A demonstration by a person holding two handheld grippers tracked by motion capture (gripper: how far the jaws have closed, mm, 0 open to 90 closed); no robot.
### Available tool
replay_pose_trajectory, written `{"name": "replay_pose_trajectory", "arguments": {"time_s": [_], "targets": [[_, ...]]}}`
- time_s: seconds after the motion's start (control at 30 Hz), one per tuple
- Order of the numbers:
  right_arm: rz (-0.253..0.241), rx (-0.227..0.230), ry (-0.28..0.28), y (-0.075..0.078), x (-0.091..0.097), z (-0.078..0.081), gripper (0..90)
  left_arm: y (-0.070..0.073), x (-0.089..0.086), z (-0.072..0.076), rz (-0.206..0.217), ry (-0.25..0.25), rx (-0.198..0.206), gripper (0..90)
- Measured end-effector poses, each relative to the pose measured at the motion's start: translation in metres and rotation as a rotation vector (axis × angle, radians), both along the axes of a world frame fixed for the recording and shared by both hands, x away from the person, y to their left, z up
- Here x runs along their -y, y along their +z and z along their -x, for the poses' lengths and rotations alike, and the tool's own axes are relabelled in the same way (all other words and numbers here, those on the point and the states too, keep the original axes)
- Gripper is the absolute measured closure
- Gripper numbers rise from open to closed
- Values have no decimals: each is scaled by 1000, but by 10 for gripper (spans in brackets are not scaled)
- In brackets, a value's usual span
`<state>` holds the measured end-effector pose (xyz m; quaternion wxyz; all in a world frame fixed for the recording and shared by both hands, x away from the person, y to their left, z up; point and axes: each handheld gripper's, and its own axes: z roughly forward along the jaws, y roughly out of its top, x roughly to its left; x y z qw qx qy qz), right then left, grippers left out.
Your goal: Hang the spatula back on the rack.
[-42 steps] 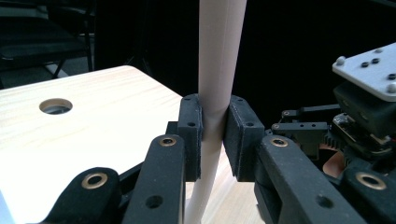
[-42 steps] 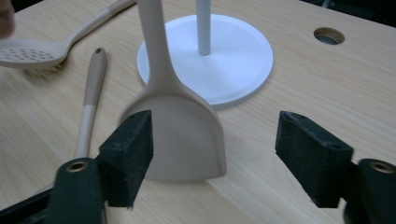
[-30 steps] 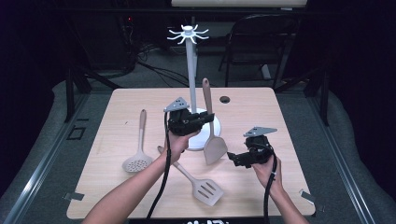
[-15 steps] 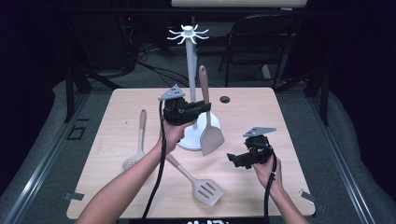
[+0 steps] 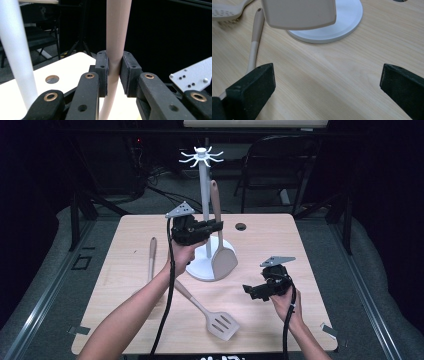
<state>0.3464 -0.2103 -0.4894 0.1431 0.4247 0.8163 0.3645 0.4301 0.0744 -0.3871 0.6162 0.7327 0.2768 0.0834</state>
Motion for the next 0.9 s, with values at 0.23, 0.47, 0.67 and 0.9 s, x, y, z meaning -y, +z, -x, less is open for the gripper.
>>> {"name": "replay_pose_trajectory", "arguments": {"time_s": [0.23,0.47,0.67,0.9], "targets": [[1,-1,1,0,0,0,0,12,-3,-7,-7,10,11,774],[1,-1,11,0,-1,1,0,21,-3,-11,-9,4,23,774],[0,-6,12,0,-2,1,0,28,-2,-14,-5,6,28,774],[7,-7,11,1,-2,2,0,32,-4,-18,9,9,25,774]]}}
